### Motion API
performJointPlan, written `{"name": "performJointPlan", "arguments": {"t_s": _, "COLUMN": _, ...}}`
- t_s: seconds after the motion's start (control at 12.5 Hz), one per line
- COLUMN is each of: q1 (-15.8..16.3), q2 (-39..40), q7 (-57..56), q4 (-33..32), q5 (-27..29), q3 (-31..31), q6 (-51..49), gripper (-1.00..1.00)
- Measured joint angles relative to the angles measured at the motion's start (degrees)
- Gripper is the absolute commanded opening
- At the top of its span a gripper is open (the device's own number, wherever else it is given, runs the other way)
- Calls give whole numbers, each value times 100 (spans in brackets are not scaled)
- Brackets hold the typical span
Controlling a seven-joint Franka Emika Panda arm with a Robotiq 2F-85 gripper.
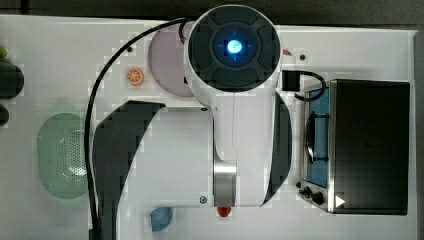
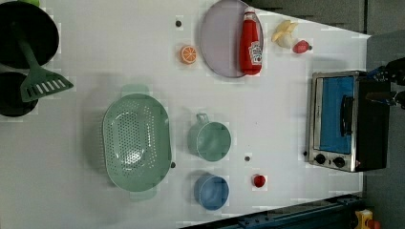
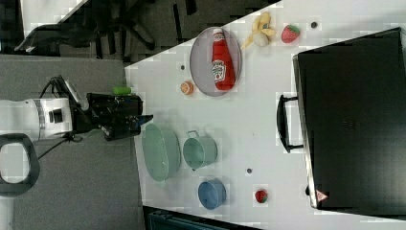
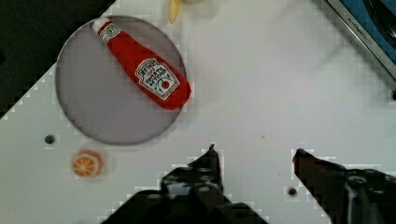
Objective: Flap open oven.
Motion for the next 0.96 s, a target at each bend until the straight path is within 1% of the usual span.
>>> {"name": "performJointPlan", "arguments": {"t_s": 0.16, "q1": 10, "q2": -709, "q7": 134, "q4": -694, "q5": 25, "q3": -180, "q6": -810, "gripper": 80}}
{"name": "performJointPlan", "arguments": {"t_s": 0.24, "q1": -45, "q2": -1041, "q7": 168, "q4": -901, "q5": 50, "q3": -234, "q6": -1010, "gripper": 99}}
{"name": "performJointPlan", "arguments": {"t_s": 0.4, "q1": -159, "q2": -1338, "q7": 169, "q4": -755, "q5": 73, "q3": -314, "q6": -1021, "gripper": 100}}
{"name": "performJointPlan", "arguments": {"t_s": 0.48, "q1": -169, "q2": -1398, "q7": 169, "q4": -632, "q5": 72, "q3": -361, "q6": -980, "gripper": 90}}
{"name": "performJointPlan", "arguments": {"t_s": 0.64, "q1": -198, "q2": -1461, "q7": 169, "q4": -504, "q5": 79, "q3": -383, "q6": -943, "gripper": 39}}
{"name": "performJointPlan", "arguments": {"t_s": 0.96, "q1": -173, "q2": -1400, "q7": 170, "q4": -615, "q5": 60, "q3": -387, "q6": -938, "gripper": -55}}
